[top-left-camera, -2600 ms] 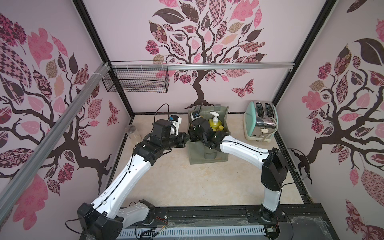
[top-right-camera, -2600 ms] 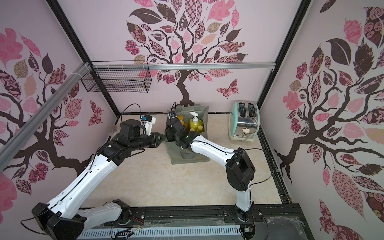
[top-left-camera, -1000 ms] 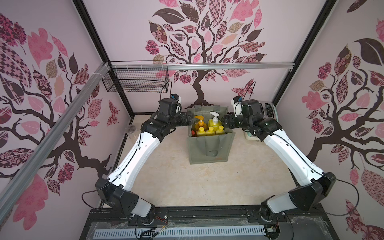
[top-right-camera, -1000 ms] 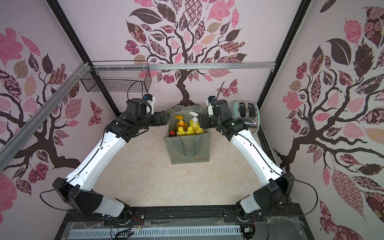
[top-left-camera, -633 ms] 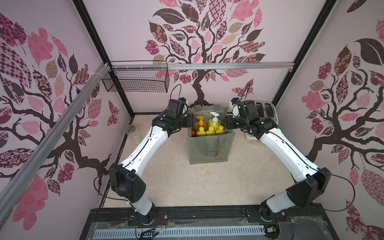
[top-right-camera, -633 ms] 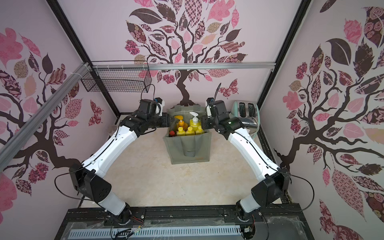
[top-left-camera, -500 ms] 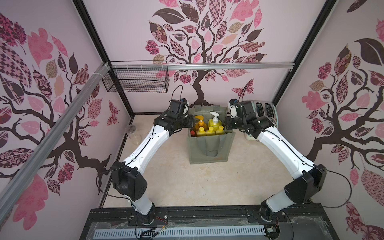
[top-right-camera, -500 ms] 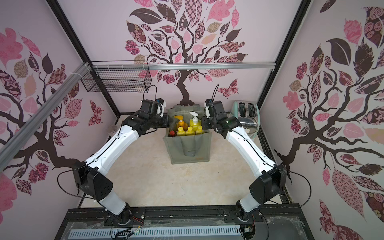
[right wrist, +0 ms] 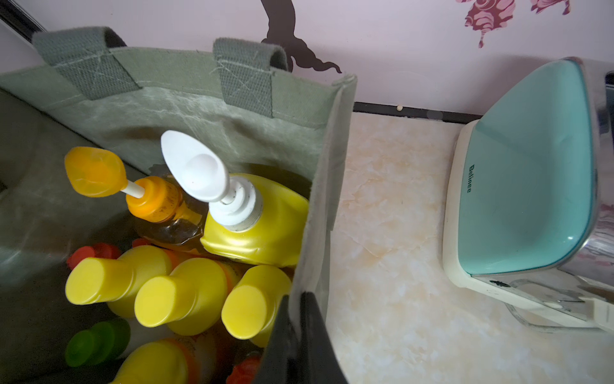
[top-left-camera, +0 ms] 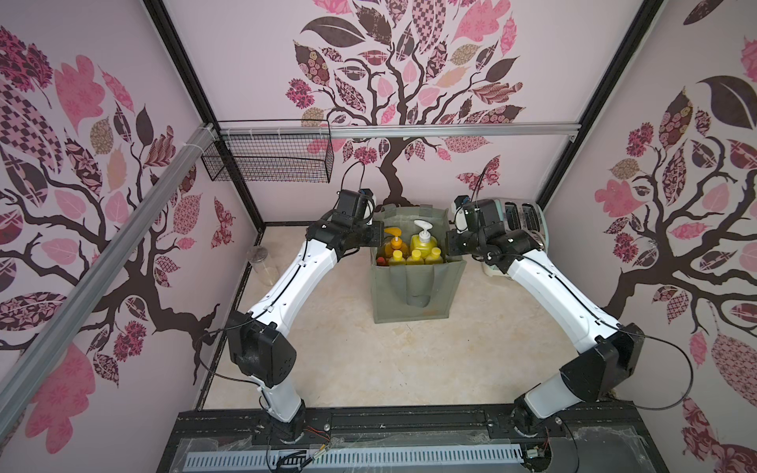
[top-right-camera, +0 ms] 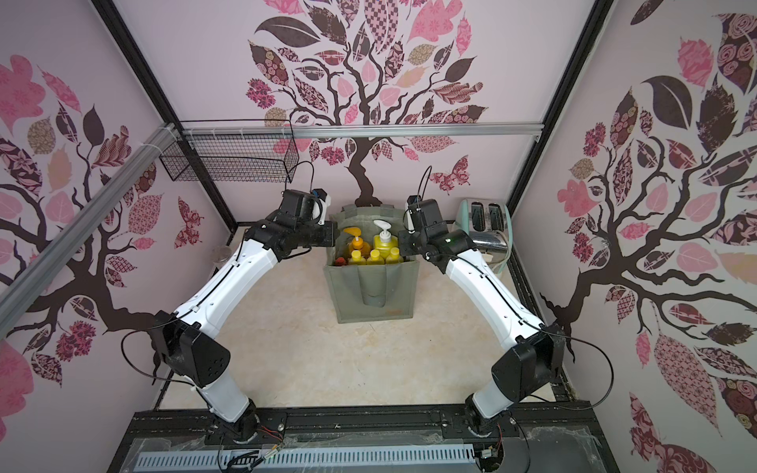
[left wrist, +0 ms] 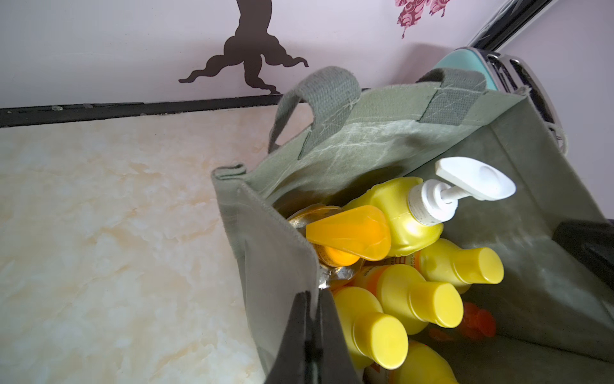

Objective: Pack dish soap into the shopping bag
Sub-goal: Adjust the shopping bag at the center of the board.

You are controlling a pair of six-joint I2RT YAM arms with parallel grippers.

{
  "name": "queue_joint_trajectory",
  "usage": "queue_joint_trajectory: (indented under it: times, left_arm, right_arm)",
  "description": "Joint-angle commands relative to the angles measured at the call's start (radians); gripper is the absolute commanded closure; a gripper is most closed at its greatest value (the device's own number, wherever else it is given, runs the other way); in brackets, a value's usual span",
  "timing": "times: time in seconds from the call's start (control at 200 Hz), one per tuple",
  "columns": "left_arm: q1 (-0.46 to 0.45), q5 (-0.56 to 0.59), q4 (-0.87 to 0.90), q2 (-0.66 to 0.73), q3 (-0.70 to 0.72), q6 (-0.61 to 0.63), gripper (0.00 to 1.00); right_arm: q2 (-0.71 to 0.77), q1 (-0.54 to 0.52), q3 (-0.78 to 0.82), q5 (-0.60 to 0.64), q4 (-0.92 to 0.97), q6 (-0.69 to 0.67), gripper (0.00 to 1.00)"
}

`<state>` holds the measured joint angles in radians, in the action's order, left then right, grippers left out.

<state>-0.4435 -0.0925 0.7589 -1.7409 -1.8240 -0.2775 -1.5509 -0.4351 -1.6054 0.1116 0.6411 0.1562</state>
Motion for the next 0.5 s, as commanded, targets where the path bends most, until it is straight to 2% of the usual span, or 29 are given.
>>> queue_joint_trajectory:
  times: [0.0,0.205,0.495]
  left_arm:
    - [0.006,0.002,-0.093,0.002,-0.097,0.035,1.00]
    - [0.008,-0.008,-0.101,0.018,-0.158,0.052,1.00]
    - [0.012,-0.089,-0.111,0.042,-0.180,0.051,1.00]
  right_arm:
    - [0.058,0.008,-0.066,0.003,-0.031,0.010,1.00]
    - [0.105,0.009,-0.069,-0.058,-0.065,0.055,1.00]
    - [0.130,0.010,-0.094,-0.058,-0.025,0.071,1.00]
